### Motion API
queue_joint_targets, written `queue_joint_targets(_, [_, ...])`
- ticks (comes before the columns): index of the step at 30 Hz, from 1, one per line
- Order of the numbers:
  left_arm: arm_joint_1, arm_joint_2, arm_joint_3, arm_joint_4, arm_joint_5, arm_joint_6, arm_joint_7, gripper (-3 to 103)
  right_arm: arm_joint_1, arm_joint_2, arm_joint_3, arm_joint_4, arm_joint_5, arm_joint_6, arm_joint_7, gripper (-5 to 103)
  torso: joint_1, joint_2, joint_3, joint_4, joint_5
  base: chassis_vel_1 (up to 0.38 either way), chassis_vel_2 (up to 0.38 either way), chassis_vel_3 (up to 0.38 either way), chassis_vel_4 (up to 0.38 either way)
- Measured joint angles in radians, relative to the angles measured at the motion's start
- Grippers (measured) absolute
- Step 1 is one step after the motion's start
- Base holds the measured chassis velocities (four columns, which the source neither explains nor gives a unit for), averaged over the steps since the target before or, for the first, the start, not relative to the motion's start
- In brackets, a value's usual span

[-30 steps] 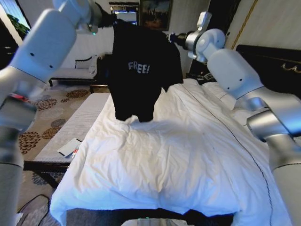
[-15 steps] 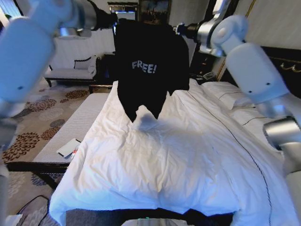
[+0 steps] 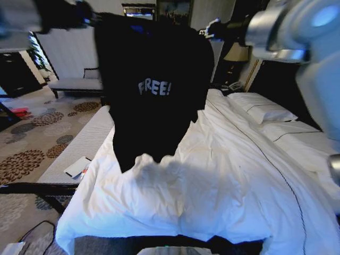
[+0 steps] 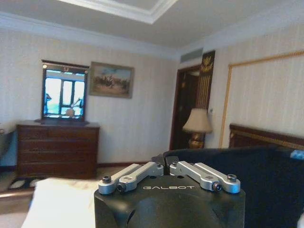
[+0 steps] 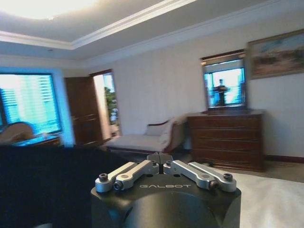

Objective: Fold the clothes on the bed.

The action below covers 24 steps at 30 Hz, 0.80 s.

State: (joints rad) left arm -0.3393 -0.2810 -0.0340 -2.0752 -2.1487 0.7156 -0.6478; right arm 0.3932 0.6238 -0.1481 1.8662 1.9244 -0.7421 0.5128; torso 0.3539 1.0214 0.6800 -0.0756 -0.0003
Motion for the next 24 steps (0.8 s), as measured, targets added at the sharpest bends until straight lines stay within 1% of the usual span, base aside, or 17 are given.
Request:
queue_joint_targets(1, [0.035,0.031,-0.029,-0.020,-0.003,-0.004,0.015,0,-0.015,-0.026,0.016,0.027,0.019,0.000,0.011,0,0.000,0.000,0.000,0.0004,0.0002,0.000,0.000,0.000,0.000])
queue_joint_targets(2, [0.085,0.080,-0.065,-0.051,-0.011,-0.013,0.036,0,-0.036,-0.062,0.042,0.064,0.045,0.000,0.025,0,0.000,0.000,0.000,0.0003,0.0000,0.000,0.000,0.000,0.000])
queue_joint_targets(3, [0.085,0.080,-0.065,-0.051,-0.011,-0.013,0.036,0,-0.036,-0.062,0.042,0.064,0.045,0.000,0.025,0,0.000,0.000,0.000,0.0003,0.0000,0.000,0.000,0.000,0.000])
queue_joint_targets(5, [0.144,0.147,-0.102,-0.098,-0.023,-0.034,0.062,0,-0.085,-0.127,0.100,0.137,0.091,0.000,0.043,0,0.000,0.000,0.000,0.0004,-0.0001,0.000,0.000,0.000,0.000])
queue_joint_targets(7, [0.172,0.192,-0.121,-0.139,-0.044,-0.045,0.071,0,-0.147,-0.193,0.174,0.211,0.135,0.001,0.057,0,0.000,0.000,0.000,-0.0002,0.0008,0.000,0.000,0.000,0.000])
queue_joint_targets(8, [0.172,0.192,-0.121,-0.139,-0.044,-0.045,0.071,0,-0.147,-0.193,0.174,0.211,0.135,0.001,0.057,0,0.000,0.000,0.000,-0.0002,0.0008,0.000,0.000,0.000,0.000])
queue_joint_targets(12, [0.202,0.229,-0.163,-0.191,-0.100,-0.046,0.050,0,-0.312,-0.301,0.331,0.311,0.199,0.003,0.070,0,0.000,0.000,0.000,-0.0008,0.0008,0.000,0.000,0.000,0.000])
queue_joint_targets(13, [0.202,0.229,-0.163,-0.191,-0.100,-0.046,0.050,0,-0.312,-0.301,0.331,0.311,0.199,0.003,0.070,0,0.000,0.000,0.000,-0.0008,0.0008,0.000,0.000,0.000,0.000])
queue_joint_targets(15, [0.204,0.247,-0.174,-0.204,-0.130,-0.041,0.029,0,-0.384,-0.339,0.377,0.346,0.210,0.004,0.073,0,0.000,0.000,0.000,-0.0003,0.0006,0.000,0.000,0.000,0.000])
queue_joint_targets(17, [0.203,0.269,-0.190,-0.219,-0.171,-0.035,0.002,0,-0.425,-0.349,0.394,0.364,0.212,0.005,0.078,0,0.000,0.000,0.000,0.0002,0.0003,0.000,0.000,0.000,0.000])
queue_joint_targets(18, [0.203,0.269,-0.190,-0.219,-0.171,-0.035,0.002,0,-0.425,-0.349,0.394,0.364,0.212,0.005,0.078,0,0.000,0.000,0.000,0.0002,0.0003,0.000,0.000,0.000,0.000])
queue_joint_targets(21, [0.201,0.301,-0.227,-0.238,-0.221,-0.028,-0.017,0,-0.426,-0.340,0.393,0.374,0.217,0.005,0.085,0,0.001,0.000,0.000,0.0006,0.0003,0.000,0.000,0.000,0.000])
queue_joint_targets(24, [0.199,0.316,-0.245,-0.242,-0.246,-0.024,-0.027,0,-0.406,-0.338,0.386,0.374,0.228,0.005,0.086,0,0.001,0.000,0.000,0.0006,0.0004,0.000,0.000,0.000,0.000])
